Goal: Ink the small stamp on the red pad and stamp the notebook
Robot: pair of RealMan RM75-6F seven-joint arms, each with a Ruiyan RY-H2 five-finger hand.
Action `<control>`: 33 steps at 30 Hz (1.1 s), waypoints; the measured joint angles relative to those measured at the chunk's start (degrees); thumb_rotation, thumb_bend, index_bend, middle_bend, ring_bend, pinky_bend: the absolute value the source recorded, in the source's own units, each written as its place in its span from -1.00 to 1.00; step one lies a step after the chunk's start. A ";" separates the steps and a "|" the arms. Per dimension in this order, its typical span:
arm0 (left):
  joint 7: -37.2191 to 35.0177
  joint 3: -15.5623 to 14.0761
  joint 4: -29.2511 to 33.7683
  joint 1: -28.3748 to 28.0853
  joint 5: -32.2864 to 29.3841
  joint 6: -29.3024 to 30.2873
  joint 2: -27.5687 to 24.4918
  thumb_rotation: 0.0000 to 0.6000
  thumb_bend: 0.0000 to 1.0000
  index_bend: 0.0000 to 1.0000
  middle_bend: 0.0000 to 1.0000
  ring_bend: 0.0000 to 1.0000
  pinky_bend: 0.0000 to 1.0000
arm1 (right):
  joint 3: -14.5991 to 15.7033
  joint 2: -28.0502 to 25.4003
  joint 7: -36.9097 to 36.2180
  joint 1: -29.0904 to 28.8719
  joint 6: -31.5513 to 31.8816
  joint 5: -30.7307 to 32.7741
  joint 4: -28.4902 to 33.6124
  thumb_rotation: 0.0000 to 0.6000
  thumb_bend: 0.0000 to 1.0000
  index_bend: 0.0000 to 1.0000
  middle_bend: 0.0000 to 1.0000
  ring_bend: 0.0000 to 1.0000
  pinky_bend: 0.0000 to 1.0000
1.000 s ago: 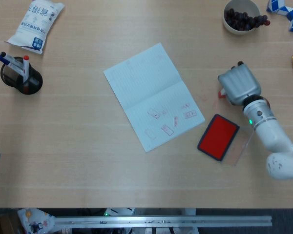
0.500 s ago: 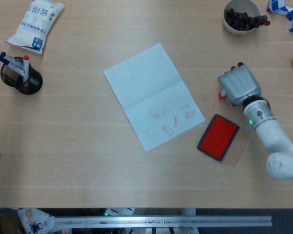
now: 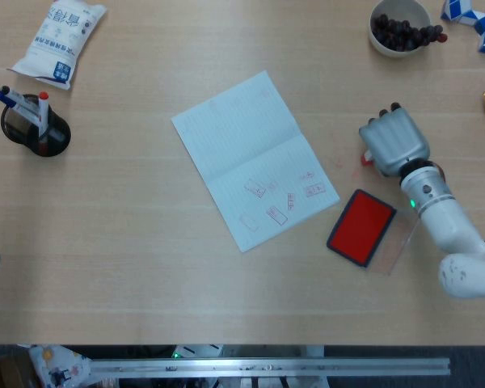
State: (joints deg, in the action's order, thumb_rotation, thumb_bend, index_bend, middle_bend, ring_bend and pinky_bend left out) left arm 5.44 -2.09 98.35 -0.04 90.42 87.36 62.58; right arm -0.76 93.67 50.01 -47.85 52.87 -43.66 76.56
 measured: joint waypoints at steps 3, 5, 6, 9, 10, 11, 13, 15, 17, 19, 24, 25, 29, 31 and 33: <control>0.00 -0.01 -0.03 -0.03 -0.01 -0.08 -0.01 1.00 -0.77 -0.98 -0.70 -0.60 -0.75 | 0.00 -0.04 0.18 0.00 0.17 0.05 0.09 1.00 -0.41 0.00 -0.07 -0.30 -0.44; -0.02 -0.02 -0.04 -0.04 0.01 -0.06 0.00 1.00 -0.77 -0.98 -0.70 -0.60 -0.75 | -0.01 -0.10 0.21 0.02 0.27 0.03 0.15 1.00 -0.41 -0.03 -0.07 -0.30 -0.45; -0.02 -0.02 -0.04 -0.03 0.02 -0.06 0.00 1.00 -0.77 -0.98 -0.70 -0.60 -0.75 | -0.01 -0.13 0.23 0.03 0.30 0.01 0.19 1.00 -0.41 -0.05 -0.07 -0.31 -0.46; 0.03 -0.05 -0.04 -0.04 0.05 -0.09 0.01 1.00 -0.77 -0.98 -0.70 -0.60 -0.75 | 0.08 -0.12 0.32 0.06 0.32 -0.03 0.28 1.00 -0.42 -0.08 -0.08 -0.31 -0.48; 0.04 -0.06 -0.04 -0.04 0.05 -0.08 0.01 1.00 -0.77 -0.98 -0.70 -0.60 -0.75 | 0.12 -0.11 0.37 0.06 0.32 -0.08 0.27 1.00 -0.42 -0.09 -0.08 -0.31 -0.48; 0.02 -0.06 -0.02 -0.03 0.05 -0.06 0.00 1.00 -0.77 -0.98 -0.70 -0.60 -0.75 | 0.13 -0.11 0.40 0.06 0.34 -0.11 0.29 1.00 -0.42 -0.09 -0.08 -0.31 -0.48; -0.01 -0.04 0.04 -0.02 0.03 -0.04 -0.05 1.00 -0.77 -0.98 -0.70 -0.60 -0.75 | 0.09 -0.20 0.34 0.08 0.44 -0.22 0.49 1.00 -0.42 -0.12 -0.08 -0.31 -0.48; -0.05 -0.03 0.12 -0.01 0.07 0.04 -0.15 1.00 -0.77 -0.99 -0.70 -0.60 -0.75 | -0.01 -0.57 0.22 0.11 0.59 -0.35 0.92 1.00 -0.42 -0.15 -0.08 -0.32 -0.48; -0.08 -0.03 0.20 -0.03 0.12 0.04 -0.27 1.00 -0.77 -1.00 -0.70 -0.60 -0.75 | -0.09 -1.09 0.11 0.14 0.73 -0.48 1.59 1.00 -0.42 -0.17 -0.09 -0.32 -0.48; -0.07 0.01 0.33 -0.06 0.15 0.07 -0.37 1.00 -0.77 -1.00 -0.70 -0.60 -0.75 | -0.18 -1.99 -0.03 0.20 1.05 -0.78 2.76 1.00 -0.42 -0.18 -0.09 -0.32 -0.48; -0.04 0.12 0.65 -0.21 0.34 0.11 -0.51 1.00 -0.76 -1.00 -0.70 -0.60 -0.75 | -0.24 -6.01 -0.47 0.69 2.62 -1.90 7.77 1.00 -0.41 -0.20 -0.09 -0.32 -0.48; -0.02 0.17 0.69 -0.26 0.34 0.09 -0.50 1.00 -0.76 -1.00 -0.70 -0.60 -0.75 | -0.25 -6.94 -0.61 0.87 3.06 -2.14 8.90 1.00 -0.41 -0.20 -0.09 -0.32 -0.48; 0.07 0.51 0.69 -0.45 0.34 0.20 -0.18 1.00 -0.77 -1.00 -0.70 -0.60 -0.75 | -0.21 -11.55 -1.89 2.13 5.77 -4.05 14.00 1.00 -0.37 -0.20 -0.09 -0.32 -0.48; -0.04 0.70 0.58 -0.48 0.37 0.45 0.04 1.00 -0.77 -1.00 -0.70 -0.60 -0.75 | -0.09 -14.01 -3.09 3.33 8.15 -6.10 15.94 1.00 -0.34 -0.20 -0.09 -0.32 -0.48; -0.21 0.98 0.28 -0.53 0.37 0.76 0.36 1.00 -0.77 -1.00 -0.70 -0.60 -0.75 | 0.13 -15.72 -4.59 4.95 11.16 -8.59 17.23 1.00 -0.31 -0.19 -0.09 -0.32 -0.48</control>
State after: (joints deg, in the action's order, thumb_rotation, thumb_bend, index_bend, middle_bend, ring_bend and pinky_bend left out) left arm 5.23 -1.11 98.63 -0.57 90.79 88.12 62.94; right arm -0.63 77.95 45.43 -42.90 64.04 -52.24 93.79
